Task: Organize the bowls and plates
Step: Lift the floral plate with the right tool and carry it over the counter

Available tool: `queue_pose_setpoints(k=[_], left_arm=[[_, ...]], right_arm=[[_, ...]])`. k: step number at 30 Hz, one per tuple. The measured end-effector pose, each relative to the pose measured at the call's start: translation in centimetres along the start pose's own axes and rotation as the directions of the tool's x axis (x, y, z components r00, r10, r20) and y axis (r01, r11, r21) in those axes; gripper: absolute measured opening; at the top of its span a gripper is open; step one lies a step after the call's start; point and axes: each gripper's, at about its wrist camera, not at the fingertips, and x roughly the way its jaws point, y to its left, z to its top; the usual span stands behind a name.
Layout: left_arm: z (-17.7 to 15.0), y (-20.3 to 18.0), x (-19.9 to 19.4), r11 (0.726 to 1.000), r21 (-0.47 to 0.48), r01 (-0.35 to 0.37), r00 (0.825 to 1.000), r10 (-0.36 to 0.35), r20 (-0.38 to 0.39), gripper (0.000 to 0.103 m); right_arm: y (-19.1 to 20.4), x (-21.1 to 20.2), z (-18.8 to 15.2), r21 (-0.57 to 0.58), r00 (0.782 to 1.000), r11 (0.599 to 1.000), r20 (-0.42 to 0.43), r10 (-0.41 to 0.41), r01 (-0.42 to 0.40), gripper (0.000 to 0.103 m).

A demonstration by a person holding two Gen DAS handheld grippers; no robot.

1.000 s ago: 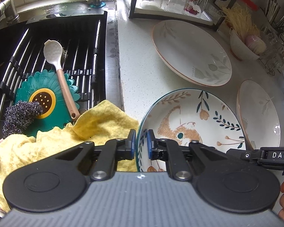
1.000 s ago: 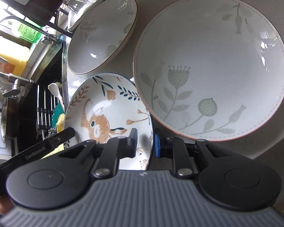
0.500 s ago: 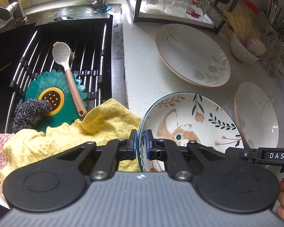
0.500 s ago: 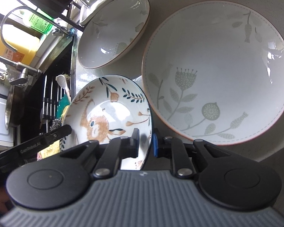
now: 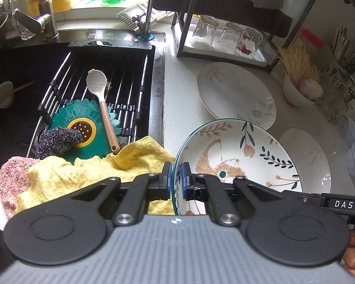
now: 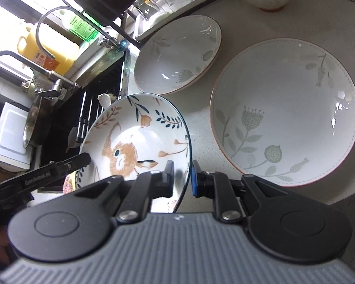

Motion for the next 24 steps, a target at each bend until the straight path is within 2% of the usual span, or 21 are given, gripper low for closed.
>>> queue_pose_setpoints(k=[5, 11, 20, 24], left_arm=[[-0.8, -1.6, -1.8, 1.000, -0.018, 0.012, 0.999, -0.011, 0.050, 0.009], [-1.6, -4.1, -2.2, 0.999, -0.041, 0.025, 0.998, -0.022, 0.057, 0.008], [-1.3, -8.3, -2.0, 0.998, -0.027, 0.052, 0.996, -0.050, 0.075, 0.008], [-1.0, -9.9, -1.8, 0.998, 0.013, 0.061, 0.995, -0.062, 0.079, 0.009]], right_arm=[[-0.7, -1.9, 0.3, -0.024, 0.999, 1.000, 0.041, 0.020, -0.019, 0.017], [-2.0, -4.1, 1.1, -0.051, 0.996, 0.999, 0.087, 0.024, -0.019, 0.017], [-4.4, -6.7, 2.9, -0.066, 0.988, 0.998, 0.153, 0.020, -0.009, 0.017], [-5.2, -7.6, 3.4, -0.079, 0.984, 0.997, 0.180, 0.010, 0.005, 0.017]])
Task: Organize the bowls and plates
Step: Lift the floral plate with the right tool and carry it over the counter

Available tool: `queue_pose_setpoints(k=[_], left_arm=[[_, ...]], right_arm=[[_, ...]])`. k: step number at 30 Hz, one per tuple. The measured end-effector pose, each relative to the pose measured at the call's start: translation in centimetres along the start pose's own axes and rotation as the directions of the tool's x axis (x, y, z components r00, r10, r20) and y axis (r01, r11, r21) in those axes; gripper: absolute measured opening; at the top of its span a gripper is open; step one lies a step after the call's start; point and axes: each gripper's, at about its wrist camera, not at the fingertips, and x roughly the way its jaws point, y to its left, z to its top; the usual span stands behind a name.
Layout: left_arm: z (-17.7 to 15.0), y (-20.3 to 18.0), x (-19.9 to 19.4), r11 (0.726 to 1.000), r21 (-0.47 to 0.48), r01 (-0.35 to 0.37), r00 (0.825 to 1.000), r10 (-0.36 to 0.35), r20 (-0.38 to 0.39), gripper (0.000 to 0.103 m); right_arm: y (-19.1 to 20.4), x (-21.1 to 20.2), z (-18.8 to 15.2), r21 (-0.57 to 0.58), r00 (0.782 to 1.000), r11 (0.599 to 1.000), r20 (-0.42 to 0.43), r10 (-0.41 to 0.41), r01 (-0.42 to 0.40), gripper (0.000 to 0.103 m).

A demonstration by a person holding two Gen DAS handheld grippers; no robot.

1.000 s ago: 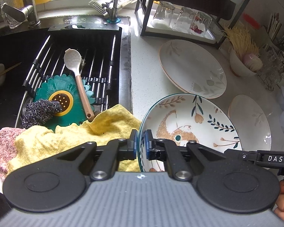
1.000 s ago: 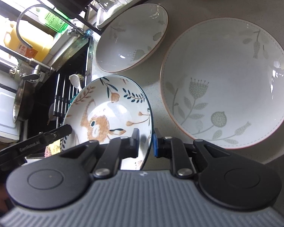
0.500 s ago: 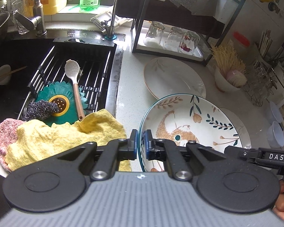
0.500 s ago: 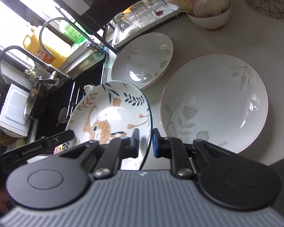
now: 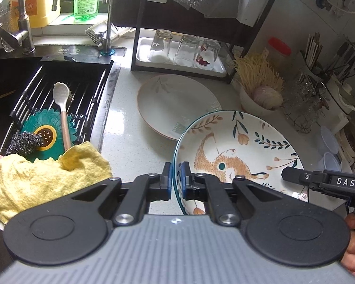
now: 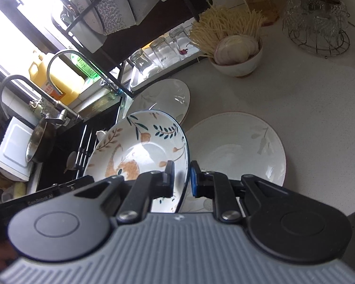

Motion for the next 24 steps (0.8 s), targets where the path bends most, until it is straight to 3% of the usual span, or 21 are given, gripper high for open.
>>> queue_pose_setpoints(k=[7, 15, 24], left_arm=[[-0.7, -2.0, 0.6, 1.000, 0.010, 0.010, 1.000, -0.011, 0.029, 0.008], [-1.6, -3.3, 3.0, 0.998, 0.032, 0.050, 0.999, -0.050, -0.001, 0.009], [-0.5, -4.9, 7.1, 0.992, 0.077, 0.096, 0.994, -0.092, -0.053, 0.008]], right_arm=[[-1.5, -1.0, -0.4, -0.011, 1.000, 1.000, 0.018, -0.024, 0.024, 0.017], [-3.6, -1.1, -1.0, 0.015, 0.996, 0.997, 0.040, -0.078, 0.077, 0.017], [-6.1, 0.4, -0.4, 0.039, 0.989, 0.990, 0.056, -0.139, 0.137, 0.017]])
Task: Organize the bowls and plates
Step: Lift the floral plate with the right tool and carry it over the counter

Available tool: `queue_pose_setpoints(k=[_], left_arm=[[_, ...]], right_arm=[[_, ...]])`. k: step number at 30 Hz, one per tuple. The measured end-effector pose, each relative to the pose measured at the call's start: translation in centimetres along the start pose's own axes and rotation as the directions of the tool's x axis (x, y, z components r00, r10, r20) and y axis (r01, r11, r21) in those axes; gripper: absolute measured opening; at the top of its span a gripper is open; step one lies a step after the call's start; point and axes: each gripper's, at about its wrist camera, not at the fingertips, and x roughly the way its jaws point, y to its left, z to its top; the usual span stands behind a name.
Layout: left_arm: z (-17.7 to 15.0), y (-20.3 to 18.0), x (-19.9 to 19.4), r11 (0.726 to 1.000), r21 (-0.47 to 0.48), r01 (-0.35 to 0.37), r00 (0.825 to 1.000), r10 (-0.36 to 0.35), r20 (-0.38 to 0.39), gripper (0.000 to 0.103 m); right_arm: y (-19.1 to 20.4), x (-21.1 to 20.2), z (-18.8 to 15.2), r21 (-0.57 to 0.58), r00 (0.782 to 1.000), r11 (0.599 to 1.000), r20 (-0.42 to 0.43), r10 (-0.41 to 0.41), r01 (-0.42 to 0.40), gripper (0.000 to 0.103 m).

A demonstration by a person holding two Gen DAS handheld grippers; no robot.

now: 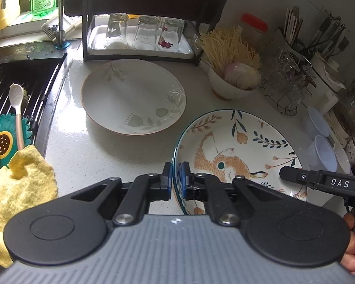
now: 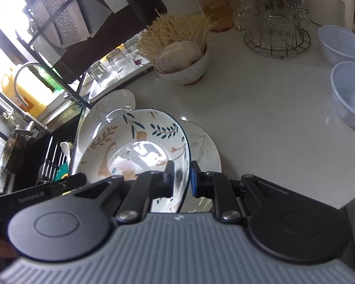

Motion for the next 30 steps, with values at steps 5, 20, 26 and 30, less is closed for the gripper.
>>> queue_pose_setpoints(k=[5, 20, 26, 30], left_arm=[[1.2, 0.0, 2.5, 1.000, 0.019, 0.016, 0.999, -0.015, -0.045, 0.009], [2.4, 0.2, 6.2, 0.999, 0.043, 0.026, 0.995, -0.022, -0.095, 0.009], [2.7, 0.4, 6.5, 0.999, 0.046, 0.024, 0.993, -0.019, -0.116, 0.009], [2.6, 0.7, 6.9, 0.998, 0.043, 0.035, 0.990, -0.029, -0.135, 0.009]], right_arm=[[-0.2, 1.3, 0.3, -0.010, 0.998, 0.998, 0.011, -0.061, 0.061, 0.017], [0.1, 3.8, 0.1, -0.035, 0.985, 0.986, 0.045, -0.164, 0.166, 0.017], [0.4, 4.2, 0.0, -0.024, 0.984, 0.985, 0.052, -0.172, 0.174, 0.019], [-0.5, 4.4, 0.0, 0.040, 0.990, 0.990, 0.038, -0.135, 0.134, 0.018]])
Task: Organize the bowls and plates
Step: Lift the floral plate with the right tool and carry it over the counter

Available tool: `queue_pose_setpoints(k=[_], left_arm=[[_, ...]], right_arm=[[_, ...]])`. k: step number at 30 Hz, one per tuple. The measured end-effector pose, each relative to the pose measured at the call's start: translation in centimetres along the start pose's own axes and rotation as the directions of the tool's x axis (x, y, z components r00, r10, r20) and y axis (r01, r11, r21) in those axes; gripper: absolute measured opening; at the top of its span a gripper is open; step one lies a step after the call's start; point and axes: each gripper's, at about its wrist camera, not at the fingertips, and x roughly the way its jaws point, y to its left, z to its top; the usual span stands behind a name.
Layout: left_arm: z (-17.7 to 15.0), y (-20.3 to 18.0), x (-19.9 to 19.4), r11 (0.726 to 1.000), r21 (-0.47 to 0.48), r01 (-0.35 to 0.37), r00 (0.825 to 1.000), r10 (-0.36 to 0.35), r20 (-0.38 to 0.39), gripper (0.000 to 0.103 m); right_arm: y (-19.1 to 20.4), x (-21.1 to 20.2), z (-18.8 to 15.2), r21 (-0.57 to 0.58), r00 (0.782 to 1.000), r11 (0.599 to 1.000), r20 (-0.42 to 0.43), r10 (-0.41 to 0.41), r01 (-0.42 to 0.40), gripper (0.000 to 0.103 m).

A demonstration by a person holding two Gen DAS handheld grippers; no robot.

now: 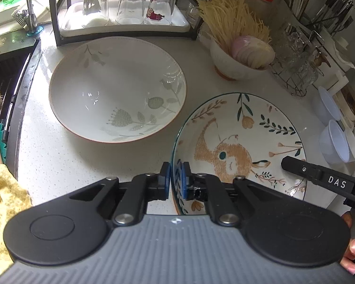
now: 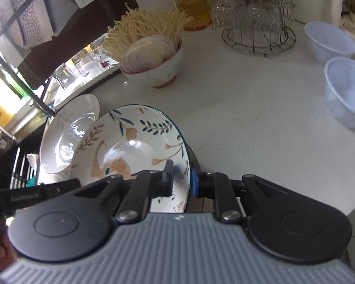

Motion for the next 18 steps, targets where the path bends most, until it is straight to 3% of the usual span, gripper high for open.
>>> queue_pose_setpoints(k=[13, 18], left_arm=[[-0.1, 1.3, -1.5, 0.993, -0.114, 0.042, 0.999, -0.038, 0.035, 0.010], [-0.9, 1.2, -3.2, 0.993, -0.113, 0.038, 0.998, -0.031, 0.063, 0.010]], right_arm=[[-0.8, -0.2, 0.1, 0.061, 0.999, 0.998, -0.005, 0.035, -0.035, 0.017], [-0.6, -0.2, 0.4, 0.050, 0.999, 0.998, -0.031, 0.033, -0.031, 0.018]])
